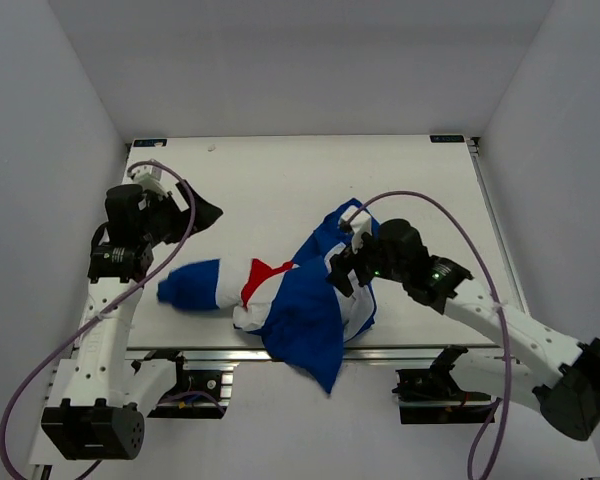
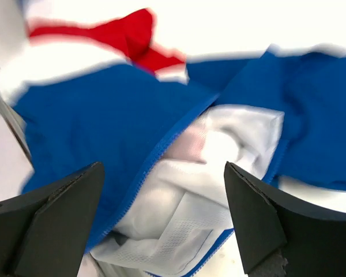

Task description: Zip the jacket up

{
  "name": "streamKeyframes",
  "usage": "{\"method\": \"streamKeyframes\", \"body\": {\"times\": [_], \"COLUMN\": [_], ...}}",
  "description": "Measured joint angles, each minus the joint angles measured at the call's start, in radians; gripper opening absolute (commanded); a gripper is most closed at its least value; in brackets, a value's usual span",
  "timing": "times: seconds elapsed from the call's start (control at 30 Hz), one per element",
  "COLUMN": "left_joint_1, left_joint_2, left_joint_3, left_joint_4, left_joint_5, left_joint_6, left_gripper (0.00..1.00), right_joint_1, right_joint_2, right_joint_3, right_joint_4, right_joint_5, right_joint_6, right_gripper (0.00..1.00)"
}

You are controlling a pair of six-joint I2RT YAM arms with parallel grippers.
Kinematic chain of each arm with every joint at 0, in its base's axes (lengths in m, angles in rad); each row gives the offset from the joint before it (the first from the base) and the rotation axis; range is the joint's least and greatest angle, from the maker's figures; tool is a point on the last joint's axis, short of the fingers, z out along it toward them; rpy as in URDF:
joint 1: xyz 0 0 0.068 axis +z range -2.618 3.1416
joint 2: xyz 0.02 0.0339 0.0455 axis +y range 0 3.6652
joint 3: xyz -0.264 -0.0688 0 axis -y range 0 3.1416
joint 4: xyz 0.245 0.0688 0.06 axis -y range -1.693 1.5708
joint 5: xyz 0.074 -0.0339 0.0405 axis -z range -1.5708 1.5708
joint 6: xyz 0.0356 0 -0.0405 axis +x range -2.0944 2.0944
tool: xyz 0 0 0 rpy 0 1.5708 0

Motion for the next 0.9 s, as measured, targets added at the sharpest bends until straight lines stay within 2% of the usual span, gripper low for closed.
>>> {"method": "streamKeyframes", "body": {"times": [0.1, 0.23, 0.33, 0.5, 0.57, 0.87, 0.9], "left_joint_1": [0.000, -0.004, -0.060, -0.276, -0.322, -0.396, -0.405], "left_joint_2": [0.023, 0.029, 0.028, 0.077, 0.137, 0.411, 0.428], "left_joint_3": [-0.078, -0.209, -0.269, -0.278, -0.278, -0.277, -0.277], "left_joint_4": [0.019, 0.009, 0.006, 0.052, 0.085, 0.149, 0.150], "left_joint_5": [0.097, 0.186, 0.201, 0.171, 0.171, 0.125, 0.122], "left_joint_6": [0.005, 0.016, 0.018, 0.011, 0.008, 0.024, 0.028], "left_gripper": [0.98, 0.98, 0.98, 0.98, 0.98, 0.97, 0.92], "right_joint_1": [-0.002, -0.003, -0.004, -0.047, -0.078, -0.121, -0.122], "right_joint_2": [-0.096, -0.080, 0.006, 0.211, 0.286, 0.547, 0.579], "right_joint_3": [0.019, 0.103, 0.163, 0.318, 0.380, 0.427, 0.428], "right_joint_4": [0.015, 0.018, 0.013, -0.067, -0.090, -0.104, -0.105], "right_joint_5": [0.034, 0.089, 0.146, 0.217, 0.228, 0.214, 0.210], "right_joint_6": [0.027, 0.031, 0.025, 0.053, 0.077, 0.176, 0.188], "right_gripper": [0.89, 0.89, 0.89, 0.89, 0.89, 0.88, 0.84]}}
